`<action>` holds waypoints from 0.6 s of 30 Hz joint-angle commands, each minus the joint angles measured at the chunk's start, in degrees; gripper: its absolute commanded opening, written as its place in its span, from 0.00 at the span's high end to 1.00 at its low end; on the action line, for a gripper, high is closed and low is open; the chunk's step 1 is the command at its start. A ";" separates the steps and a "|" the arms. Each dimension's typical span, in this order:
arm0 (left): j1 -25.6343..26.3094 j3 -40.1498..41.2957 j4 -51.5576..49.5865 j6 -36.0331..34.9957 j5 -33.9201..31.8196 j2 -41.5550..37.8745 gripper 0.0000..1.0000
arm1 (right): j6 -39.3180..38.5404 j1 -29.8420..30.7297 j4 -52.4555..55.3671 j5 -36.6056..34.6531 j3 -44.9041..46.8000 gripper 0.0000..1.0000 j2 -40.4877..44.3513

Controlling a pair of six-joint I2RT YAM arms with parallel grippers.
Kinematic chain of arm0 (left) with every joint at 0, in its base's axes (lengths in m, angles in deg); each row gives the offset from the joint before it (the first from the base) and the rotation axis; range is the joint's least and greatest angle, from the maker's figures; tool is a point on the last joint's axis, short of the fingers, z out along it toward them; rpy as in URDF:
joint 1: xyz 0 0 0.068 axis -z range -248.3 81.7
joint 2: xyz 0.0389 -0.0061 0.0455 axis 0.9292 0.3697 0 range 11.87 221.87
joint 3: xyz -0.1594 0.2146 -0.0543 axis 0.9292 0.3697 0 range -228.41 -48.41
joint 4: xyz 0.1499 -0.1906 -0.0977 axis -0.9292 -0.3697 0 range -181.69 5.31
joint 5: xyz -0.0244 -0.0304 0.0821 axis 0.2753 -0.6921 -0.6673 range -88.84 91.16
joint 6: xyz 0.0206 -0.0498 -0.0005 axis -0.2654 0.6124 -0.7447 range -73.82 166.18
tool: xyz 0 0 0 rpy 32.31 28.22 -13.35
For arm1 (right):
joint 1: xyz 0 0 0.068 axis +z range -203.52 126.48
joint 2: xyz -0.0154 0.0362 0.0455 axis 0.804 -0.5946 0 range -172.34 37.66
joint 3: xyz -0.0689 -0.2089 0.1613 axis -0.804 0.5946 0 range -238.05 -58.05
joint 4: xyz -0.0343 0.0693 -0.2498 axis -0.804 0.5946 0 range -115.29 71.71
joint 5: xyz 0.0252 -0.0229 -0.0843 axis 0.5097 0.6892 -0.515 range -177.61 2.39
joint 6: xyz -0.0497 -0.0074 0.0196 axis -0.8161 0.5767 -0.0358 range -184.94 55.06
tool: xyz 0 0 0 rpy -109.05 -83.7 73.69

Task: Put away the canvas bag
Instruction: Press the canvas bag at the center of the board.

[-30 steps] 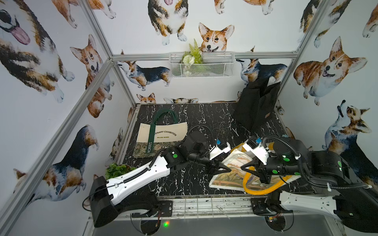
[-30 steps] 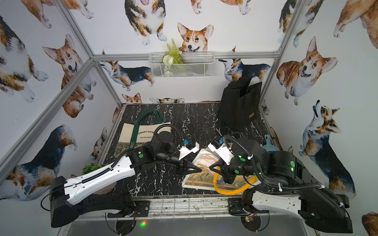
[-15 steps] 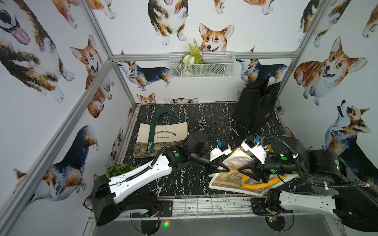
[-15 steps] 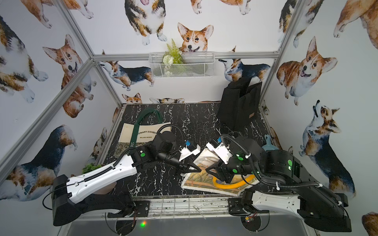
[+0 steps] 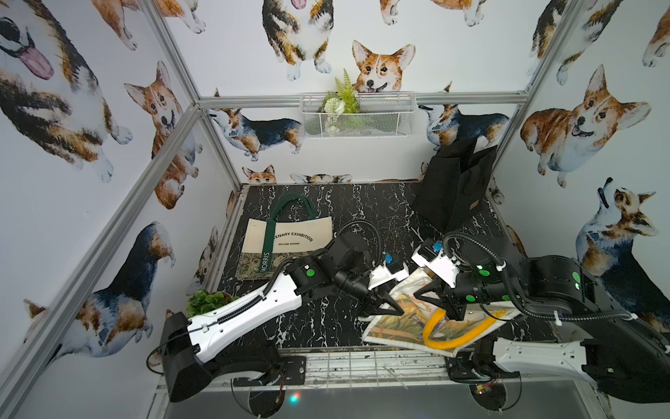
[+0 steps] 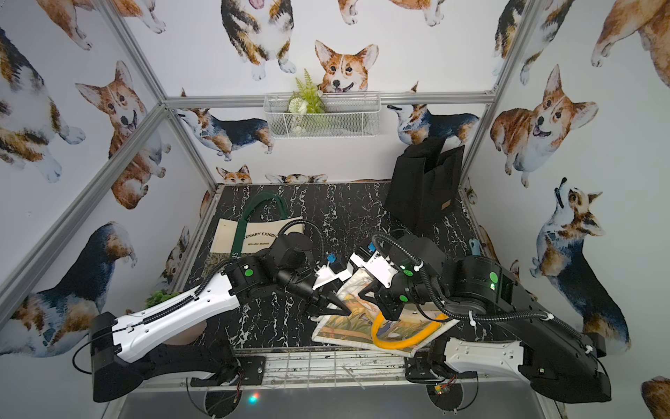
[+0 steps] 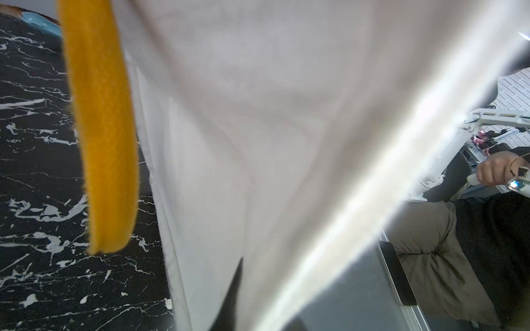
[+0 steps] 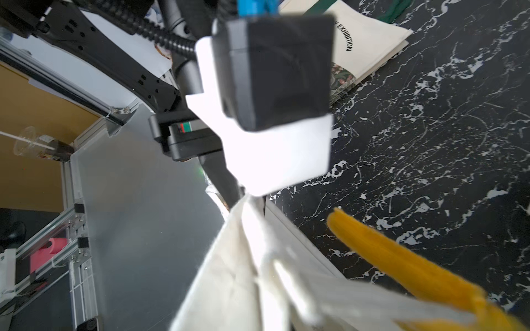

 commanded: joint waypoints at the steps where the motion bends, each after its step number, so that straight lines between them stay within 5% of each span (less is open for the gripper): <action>1: -0.04 1.86 0.67 -1.25 -0.40 -1.68 0.68 | 1.24 -0.30 -1.32 -8.25 -3.84 1.00 0.29; 4: -0.10 4.70 1.79 -0.38 -2.18 -3.77 0.68 | 1.95 -0.34 -0.54 -13.62 -6.86 1.00 1.09; 6: -0.09 6.55 3.07 0.75 -2.78 -5.22 1.00 | 1.93 -0.44 0.11 -15.51 -8.65 1.00 1.50; 18: 0.06 12.04 4.83 4.18 -5.60 -13.68 1.00 | 4.11 -0.43 1.14 -13.75 -6.91 1.00 0.54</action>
